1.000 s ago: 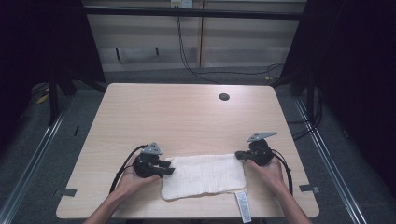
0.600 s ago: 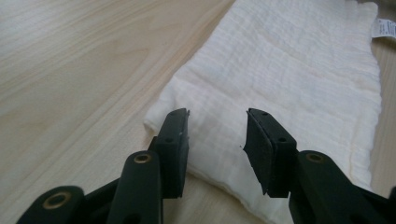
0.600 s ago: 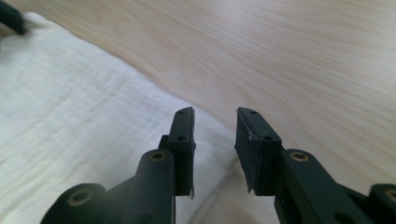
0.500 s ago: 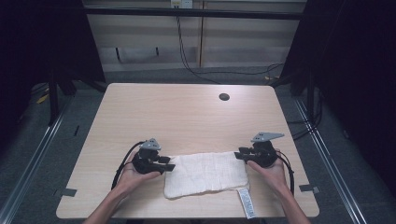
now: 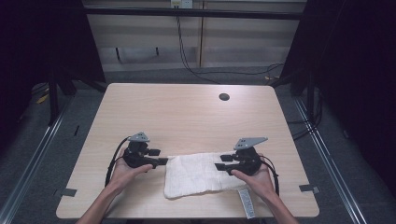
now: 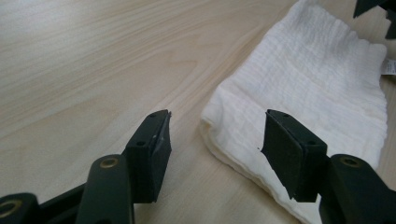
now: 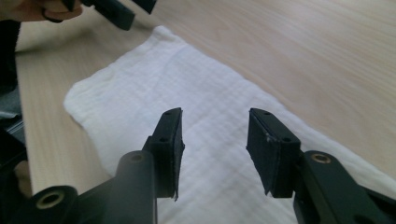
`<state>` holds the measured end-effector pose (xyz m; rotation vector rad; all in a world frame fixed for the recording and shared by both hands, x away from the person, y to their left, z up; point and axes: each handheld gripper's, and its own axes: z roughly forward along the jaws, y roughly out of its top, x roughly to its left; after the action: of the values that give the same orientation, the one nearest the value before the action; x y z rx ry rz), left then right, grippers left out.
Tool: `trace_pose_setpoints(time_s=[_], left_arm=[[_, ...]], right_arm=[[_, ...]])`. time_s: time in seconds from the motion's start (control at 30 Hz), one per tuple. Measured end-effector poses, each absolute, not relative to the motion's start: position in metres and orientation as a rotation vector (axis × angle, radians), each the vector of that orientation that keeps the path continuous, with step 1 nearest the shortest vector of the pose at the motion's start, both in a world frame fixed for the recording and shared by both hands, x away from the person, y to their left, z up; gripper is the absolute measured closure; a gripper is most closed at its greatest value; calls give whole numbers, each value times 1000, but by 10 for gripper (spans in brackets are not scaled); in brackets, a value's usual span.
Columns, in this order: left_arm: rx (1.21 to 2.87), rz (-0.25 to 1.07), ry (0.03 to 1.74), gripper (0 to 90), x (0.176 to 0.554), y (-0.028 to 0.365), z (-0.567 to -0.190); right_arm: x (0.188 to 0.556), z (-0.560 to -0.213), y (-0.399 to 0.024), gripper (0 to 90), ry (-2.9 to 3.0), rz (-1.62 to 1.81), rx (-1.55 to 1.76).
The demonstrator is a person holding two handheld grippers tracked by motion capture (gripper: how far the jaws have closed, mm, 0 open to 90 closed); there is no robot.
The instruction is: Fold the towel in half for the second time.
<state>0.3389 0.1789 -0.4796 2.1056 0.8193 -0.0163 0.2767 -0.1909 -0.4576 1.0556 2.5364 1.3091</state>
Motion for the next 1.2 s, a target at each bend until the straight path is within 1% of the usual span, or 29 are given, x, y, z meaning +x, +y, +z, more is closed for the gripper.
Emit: trace_pose_setpoints(time_s=[0.13,0.23,0.33,0.47,0.53,0.67,0.73,0.93,1.2], left_arm=[[2100,-11,815,400,340,173,-469],[2112,0,796,401,344,169,-465],[2111,14,792,402,355,162,-461],[2076,-2,805,401,356,164,-467],[2121,12,804,401,353,164,-472],[2130,22,809,399,351,167,-474],[2126,25,819,374,351,169,-473],[2113,29,836,357,352,172,-475],[2128,17,837,356,352,171,-479]], right_arm=[[267,-457,-168,519,2589,1322,999],[263,-457,-160,514,2601,1319,979],[258,-456,-143,516,2643,1301,939],[258,-457,-129,529,2670,1310,914],[259,-459,-115,544,2704,1304,875],[258,-459,-101,557,2721,1319,849],[257,-460,-91,566,2743,1308,822],[259,-468,-64,583,2798,1311,760],[262,-481,-47,576,2844,1278,746]])
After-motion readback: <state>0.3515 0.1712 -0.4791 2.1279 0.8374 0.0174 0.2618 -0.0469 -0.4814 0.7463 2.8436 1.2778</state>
